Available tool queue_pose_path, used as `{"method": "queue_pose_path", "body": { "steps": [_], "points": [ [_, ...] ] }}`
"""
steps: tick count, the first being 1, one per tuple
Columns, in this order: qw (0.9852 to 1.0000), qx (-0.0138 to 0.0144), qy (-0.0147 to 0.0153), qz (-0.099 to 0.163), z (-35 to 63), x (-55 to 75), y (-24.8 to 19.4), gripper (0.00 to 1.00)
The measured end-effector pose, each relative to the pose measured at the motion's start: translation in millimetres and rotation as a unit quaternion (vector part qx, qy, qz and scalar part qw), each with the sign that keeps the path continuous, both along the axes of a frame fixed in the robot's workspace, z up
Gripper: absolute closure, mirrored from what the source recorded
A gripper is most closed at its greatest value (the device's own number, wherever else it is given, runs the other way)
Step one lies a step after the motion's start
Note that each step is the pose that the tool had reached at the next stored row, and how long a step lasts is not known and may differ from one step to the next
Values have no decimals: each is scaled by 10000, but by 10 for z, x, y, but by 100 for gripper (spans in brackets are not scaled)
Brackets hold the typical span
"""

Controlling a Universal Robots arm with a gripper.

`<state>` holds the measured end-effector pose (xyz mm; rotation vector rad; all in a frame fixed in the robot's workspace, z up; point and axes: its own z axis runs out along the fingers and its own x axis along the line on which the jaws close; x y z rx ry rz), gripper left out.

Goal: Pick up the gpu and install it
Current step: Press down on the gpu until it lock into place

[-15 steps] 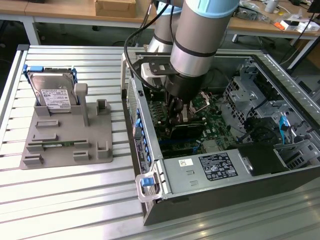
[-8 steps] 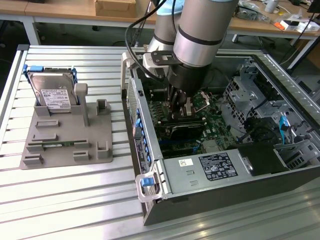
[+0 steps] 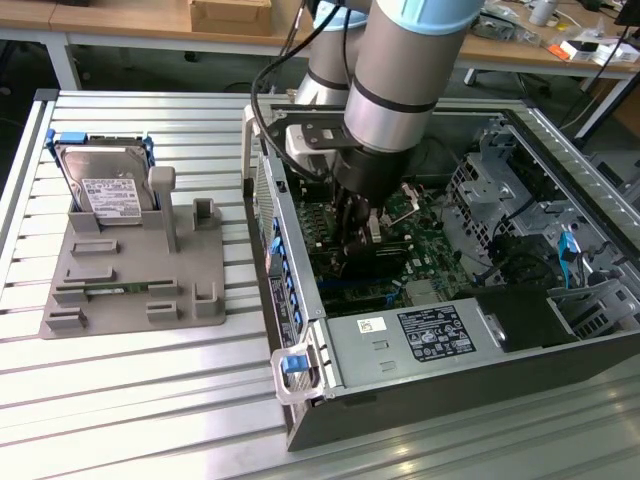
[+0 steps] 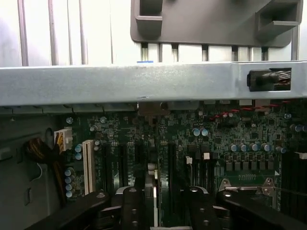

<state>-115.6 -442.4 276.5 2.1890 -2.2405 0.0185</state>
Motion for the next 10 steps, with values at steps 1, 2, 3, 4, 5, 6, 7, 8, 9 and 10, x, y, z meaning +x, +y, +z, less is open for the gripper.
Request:
{"method": "queue_pose_path", "body": {
  "steps": [1,2,3,4,5,6,7,8,9,10],
  "points": [
    [10000,0,0,0,-3,26,-6,64],
    [10000,-2,1,0,-6,64,-11,64],
    [10000,-2,1,0,-8,84,-14,64],
    [10000,-3,3,0,-14,120,-34,64],
    [10000,-1,6,0,-29,152,-41,64],
    [10000,-2,16,0,-63,186,-42,64],
    [10000,-2,17,0,-70,190,-42,64],
    [10000,-1,18,0,-69,190,-42,64],
    [10000,-1,18,0,-70,190,-42,64],
    [10000,-1,18,0,-70,190,-42,64]
  ]
}}
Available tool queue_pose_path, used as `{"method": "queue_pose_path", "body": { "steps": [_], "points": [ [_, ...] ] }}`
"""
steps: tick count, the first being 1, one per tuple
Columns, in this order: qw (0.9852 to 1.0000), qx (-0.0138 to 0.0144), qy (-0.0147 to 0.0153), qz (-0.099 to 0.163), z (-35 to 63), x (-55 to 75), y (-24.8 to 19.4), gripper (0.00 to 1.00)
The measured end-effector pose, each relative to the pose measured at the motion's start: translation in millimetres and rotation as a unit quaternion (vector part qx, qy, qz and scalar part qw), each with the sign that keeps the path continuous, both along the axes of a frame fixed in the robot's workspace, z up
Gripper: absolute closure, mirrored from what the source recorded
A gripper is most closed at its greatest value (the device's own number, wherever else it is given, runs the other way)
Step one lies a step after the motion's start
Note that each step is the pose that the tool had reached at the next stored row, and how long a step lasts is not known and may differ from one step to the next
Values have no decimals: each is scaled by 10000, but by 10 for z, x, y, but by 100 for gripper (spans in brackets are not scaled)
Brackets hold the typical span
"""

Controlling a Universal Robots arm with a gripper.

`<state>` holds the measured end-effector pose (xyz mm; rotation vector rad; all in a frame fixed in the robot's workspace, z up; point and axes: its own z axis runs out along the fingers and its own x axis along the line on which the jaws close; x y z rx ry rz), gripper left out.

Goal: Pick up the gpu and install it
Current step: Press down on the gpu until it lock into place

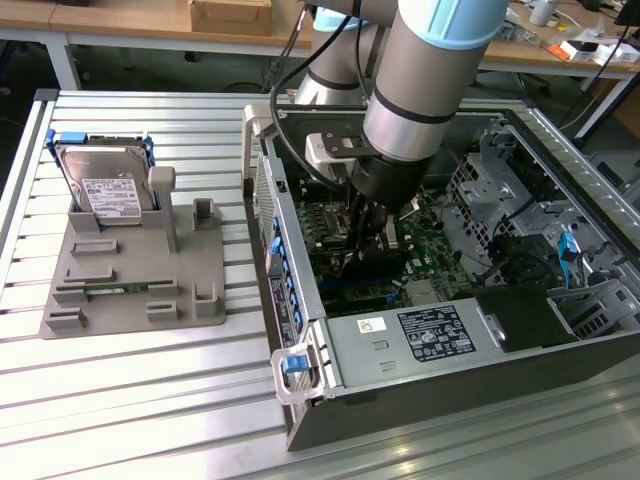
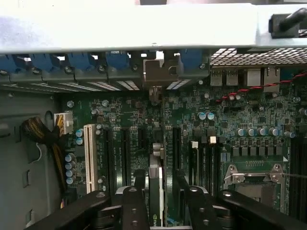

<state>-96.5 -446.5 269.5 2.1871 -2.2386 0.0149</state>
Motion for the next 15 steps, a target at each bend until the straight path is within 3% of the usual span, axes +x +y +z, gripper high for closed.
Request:
{"method": "queue_pose_path", "body": {
  "steps": [3,4,13,15],
  "points": [
    [10000,-1,1,0,1,0,0,65],
    [10000,0,0,0,0,0,0,75],
    [10000,7,-4,0,9,0,0,75],
    [10000,8,-4,0,81,0,0,75]
  ]
}}
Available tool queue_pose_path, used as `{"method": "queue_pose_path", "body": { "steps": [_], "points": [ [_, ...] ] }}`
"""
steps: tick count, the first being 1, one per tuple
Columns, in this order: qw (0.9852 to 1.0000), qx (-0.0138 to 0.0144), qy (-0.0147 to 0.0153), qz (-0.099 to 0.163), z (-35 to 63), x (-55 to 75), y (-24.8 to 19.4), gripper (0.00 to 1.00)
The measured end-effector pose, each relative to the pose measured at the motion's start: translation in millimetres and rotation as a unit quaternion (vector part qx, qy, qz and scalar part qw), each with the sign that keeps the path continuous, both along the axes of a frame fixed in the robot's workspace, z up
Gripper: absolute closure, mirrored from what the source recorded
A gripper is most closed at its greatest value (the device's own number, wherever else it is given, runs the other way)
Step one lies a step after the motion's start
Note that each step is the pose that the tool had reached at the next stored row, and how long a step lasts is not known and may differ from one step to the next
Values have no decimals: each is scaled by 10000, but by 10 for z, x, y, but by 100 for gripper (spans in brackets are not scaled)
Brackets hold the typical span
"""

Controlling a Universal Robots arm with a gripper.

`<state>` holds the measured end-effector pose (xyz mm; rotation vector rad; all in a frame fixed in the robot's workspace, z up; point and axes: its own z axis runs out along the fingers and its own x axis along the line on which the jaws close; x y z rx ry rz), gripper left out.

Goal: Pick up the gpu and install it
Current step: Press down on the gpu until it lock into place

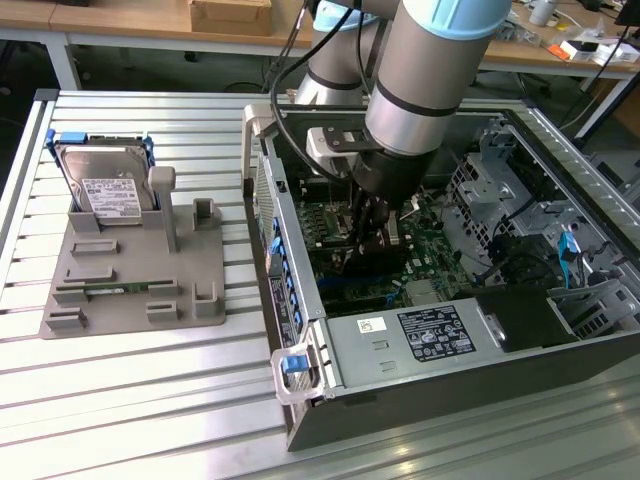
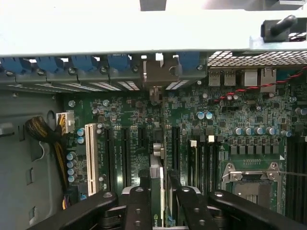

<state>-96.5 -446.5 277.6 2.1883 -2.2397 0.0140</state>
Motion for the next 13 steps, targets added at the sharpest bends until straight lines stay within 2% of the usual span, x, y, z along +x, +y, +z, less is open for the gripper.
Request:
{"method": "queue_pose_path", "body": {
  "steps": [6,7,8,11,12,13],
  "points": [
    [10000,1,0,-2,13,0,0,75],
    [10000,0,0,-31,13,0,0,75],
    [9998,-1,1,-176,12,0,0,75],
    [9998,1,0,-213,4,-5,3,75],
    [9998,0,0,-213,-3,-8,9,75],
    [9998,-1,1,-215,-8,-9,39,75]
  ]
}}
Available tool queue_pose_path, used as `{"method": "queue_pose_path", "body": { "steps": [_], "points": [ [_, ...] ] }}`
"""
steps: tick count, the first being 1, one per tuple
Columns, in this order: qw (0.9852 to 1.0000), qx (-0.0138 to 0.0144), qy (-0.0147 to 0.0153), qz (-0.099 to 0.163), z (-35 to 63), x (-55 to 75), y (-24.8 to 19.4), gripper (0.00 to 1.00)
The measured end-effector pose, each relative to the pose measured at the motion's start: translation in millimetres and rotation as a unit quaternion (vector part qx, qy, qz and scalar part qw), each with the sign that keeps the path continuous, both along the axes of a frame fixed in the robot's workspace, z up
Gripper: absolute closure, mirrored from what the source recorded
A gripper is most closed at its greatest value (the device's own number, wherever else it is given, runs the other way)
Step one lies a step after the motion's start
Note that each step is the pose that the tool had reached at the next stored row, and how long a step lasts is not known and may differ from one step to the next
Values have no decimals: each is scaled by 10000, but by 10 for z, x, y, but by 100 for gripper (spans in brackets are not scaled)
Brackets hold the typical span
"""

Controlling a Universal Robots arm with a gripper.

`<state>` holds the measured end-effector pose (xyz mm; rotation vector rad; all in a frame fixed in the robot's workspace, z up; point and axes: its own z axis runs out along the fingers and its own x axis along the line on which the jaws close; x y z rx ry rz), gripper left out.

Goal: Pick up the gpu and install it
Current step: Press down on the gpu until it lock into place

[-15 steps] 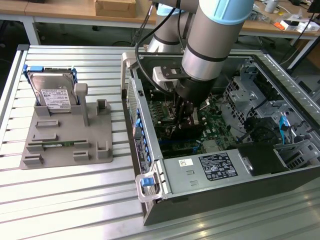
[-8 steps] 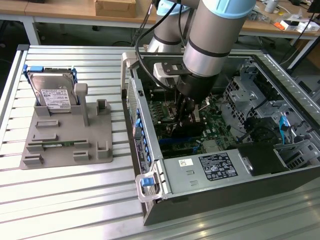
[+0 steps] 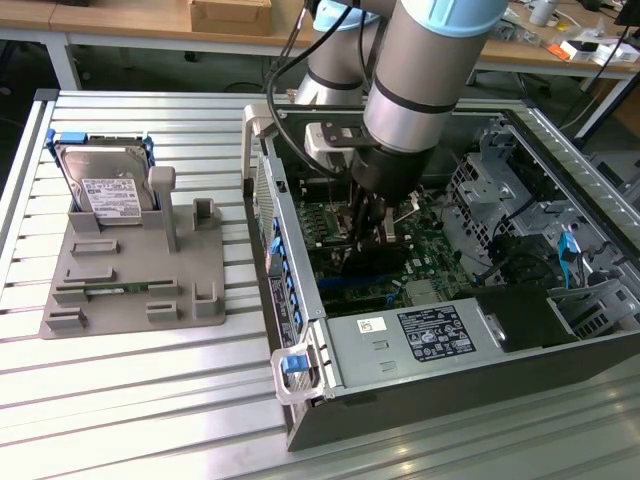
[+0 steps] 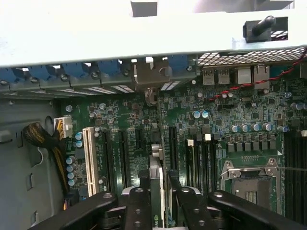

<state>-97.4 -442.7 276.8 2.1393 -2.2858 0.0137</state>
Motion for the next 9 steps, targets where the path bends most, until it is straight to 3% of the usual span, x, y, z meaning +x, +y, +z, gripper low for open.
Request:
{"method": "queue_pose_path", "body": {
  "steps": [9],
  "points": [
    [10000,2,-1,-1,-9,-61,0,75]
  ]
}}
